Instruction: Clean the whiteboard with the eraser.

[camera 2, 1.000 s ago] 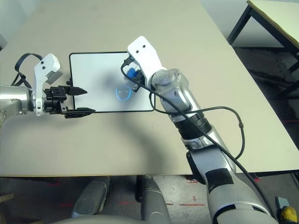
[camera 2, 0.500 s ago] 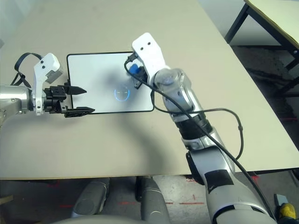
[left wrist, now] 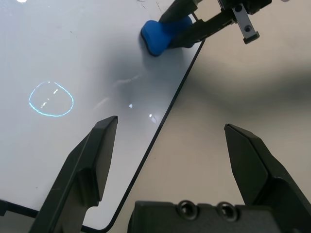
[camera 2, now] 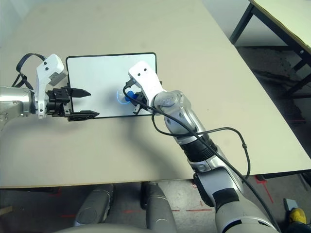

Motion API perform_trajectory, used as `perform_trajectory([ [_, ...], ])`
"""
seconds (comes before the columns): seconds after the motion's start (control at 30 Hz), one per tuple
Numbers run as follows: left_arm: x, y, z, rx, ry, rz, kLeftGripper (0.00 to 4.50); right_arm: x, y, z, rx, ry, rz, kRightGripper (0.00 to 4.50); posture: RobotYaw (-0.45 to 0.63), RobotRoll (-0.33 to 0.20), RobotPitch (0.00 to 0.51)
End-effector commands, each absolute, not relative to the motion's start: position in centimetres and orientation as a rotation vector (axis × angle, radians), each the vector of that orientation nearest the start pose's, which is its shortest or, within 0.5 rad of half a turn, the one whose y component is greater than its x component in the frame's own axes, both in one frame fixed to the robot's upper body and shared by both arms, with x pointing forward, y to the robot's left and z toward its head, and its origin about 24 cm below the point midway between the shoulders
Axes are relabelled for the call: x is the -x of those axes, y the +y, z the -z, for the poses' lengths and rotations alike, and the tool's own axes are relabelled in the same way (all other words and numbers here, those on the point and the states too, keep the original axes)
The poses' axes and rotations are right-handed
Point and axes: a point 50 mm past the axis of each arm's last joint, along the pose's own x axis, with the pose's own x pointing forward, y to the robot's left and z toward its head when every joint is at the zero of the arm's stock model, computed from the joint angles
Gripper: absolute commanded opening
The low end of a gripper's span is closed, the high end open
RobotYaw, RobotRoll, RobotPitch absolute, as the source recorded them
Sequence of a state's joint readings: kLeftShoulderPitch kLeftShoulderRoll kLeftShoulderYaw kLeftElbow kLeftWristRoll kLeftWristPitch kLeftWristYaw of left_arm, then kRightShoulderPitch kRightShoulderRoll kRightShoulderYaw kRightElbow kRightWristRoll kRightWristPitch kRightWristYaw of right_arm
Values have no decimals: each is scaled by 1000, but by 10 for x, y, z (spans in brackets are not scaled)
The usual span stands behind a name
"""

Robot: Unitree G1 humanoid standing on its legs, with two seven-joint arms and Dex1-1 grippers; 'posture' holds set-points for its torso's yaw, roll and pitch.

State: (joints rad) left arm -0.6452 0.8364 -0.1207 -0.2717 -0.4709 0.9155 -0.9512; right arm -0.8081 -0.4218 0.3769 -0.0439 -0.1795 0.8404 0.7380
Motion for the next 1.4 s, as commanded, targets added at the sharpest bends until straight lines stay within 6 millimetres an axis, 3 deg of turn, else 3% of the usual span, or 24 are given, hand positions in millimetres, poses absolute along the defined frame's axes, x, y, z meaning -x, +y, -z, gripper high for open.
perform_trajectory([
  [0.03, -285, 174, -208, -409, 346, 1048, 4500, -350, -120, -189, 727, 283, -590, 801, 151, 0, 165],
  [0.23, -285, 174, -208, -408, 344, 1049, 4500, -358, -127, -199, 718, 246, -522, 800, 149, 0, 164],
  [0.67, -287, 174, -207, -413, 343, 1052, 4500, -333, -118, -151, 698, 374, -647, 799, 145, 0, 164],
  [0.93, -288, 176, -207, -420, 341, 1053, 4500, -326, -114, -141, 697, 402, -689, 799, 147, 0, 160],
  [1.13, -288, 176, -207, -425, 342, 1058, 4500, -331, -107, -151, 681, 353, -699, 799, 150, 0, 150],
  [1.27, -288, 178, -206, -430, 344, 1061, 4500, -335, -91, -172, 653, 254, -722, 798, 151, 0, 146],
  [1.4, -288, 177, -206, -431, 345, 1067, 4500, -336, -82, -179, 640, 214, -734, 798, 151, 0, 148],
])
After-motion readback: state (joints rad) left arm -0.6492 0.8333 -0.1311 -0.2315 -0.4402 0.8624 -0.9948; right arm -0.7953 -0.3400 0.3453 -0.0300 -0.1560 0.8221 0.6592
